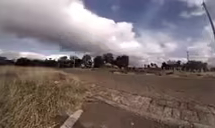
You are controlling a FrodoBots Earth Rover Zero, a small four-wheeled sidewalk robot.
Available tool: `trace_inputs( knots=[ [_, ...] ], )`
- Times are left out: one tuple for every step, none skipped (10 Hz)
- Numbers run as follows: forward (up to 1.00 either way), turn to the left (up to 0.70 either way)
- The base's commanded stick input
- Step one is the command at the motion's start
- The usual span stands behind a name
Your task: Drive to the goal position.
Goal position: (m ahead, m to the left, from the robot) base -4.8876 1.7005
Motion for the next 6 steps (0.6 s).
trace_inputs(
  knots=[
    [0.0,-0.7],
    [0.0,-0.7],
    [0.0,-0.7],
    [0.0,-0.7],
    [0.0,-0.7],
    [0.0,-0.7]
  ],
)
